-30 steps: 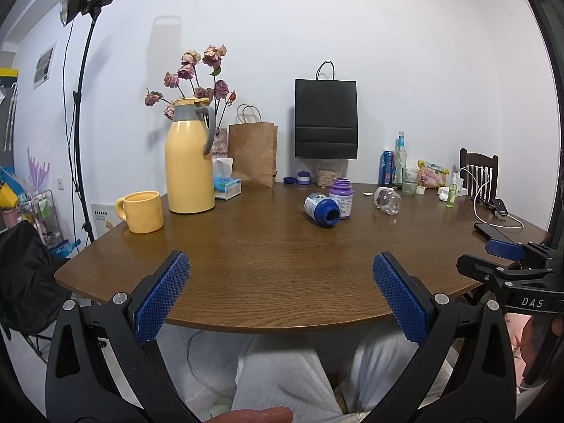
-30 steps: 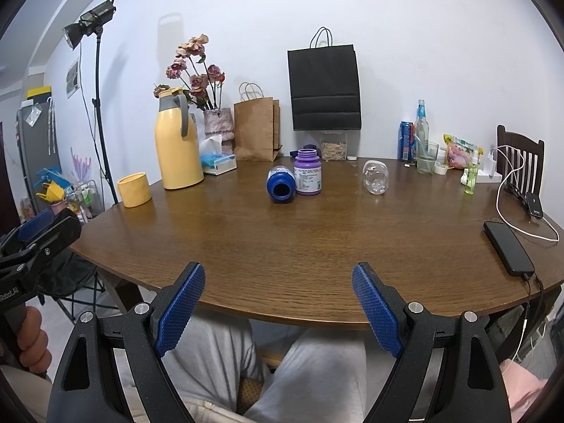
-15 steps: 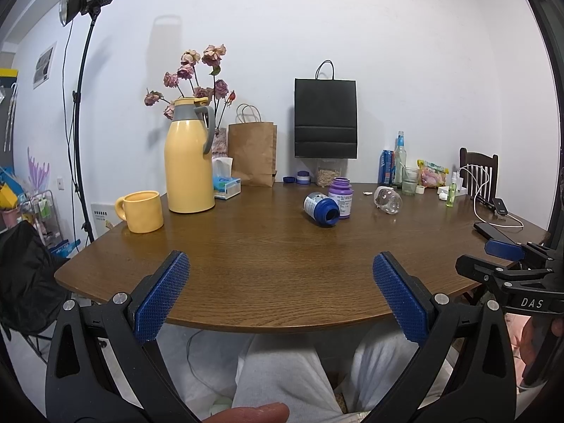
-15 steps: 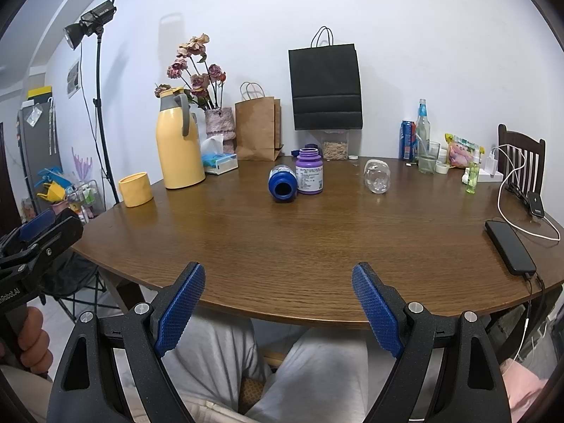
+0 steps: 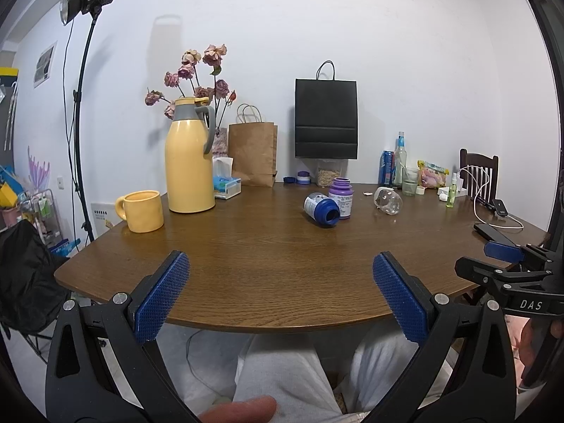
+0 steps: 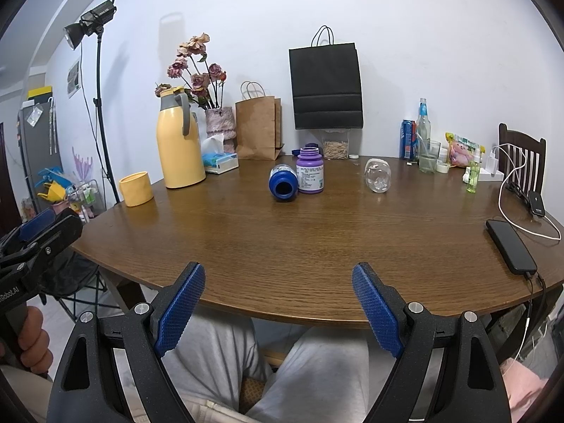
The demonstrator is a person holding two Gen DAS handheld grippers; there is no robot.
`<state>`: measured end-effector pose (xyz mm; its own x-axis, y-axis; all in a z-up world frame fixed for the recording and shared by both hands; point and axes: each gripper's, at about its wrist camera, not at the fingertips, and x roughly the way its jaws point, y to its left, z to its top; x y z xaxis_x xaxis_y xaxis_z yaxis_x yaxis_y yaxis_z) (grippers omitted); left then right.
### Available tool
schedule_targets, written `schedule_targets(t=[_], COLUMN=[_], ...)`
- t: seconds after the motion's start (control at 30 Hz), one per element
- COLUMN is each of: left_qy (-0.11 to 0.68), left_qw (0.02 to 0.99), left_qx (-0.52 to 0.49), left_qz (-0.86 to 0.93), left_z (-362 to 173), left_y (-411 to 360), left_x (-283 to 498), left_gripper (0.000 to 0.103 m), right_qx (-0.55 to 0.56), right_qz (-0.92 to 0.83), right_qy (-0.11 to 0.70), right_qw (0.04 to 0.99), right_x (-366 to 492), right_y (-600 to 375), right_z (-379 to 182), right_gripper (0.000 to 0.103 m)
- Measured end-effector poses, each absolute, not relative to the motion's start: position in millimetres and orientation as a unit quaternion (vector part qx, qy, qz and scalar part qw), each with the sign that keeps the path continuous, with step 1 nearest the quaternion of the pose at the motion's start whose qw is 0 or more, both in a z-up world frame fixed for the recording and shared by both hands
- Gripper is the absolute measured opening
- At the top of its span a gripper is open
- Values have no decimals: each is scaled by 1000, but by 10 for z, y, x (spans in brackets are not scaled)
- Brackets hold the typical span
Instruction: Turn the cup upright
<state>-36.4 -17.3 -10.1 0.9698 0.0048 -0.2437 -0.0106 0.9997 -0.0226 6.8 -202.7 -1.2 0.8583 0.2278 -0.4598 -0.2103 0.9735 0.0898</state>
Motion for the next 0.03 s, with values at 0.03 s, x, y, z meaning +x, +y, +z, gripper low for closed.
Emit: schedule_targets(t=[0.03], left_qy=[124], left_qw=[992], left_qx=[-14], left_qz=[5], left_z=[-103], left_y=[-173], left_x=[-366], left_gripper=[103], right_qx=[18], right_qz=[114], right_qy=[240], right_qw=[964], right_x=[69], right_y=[-2031], right_z=[-7], right_gripper=[90])
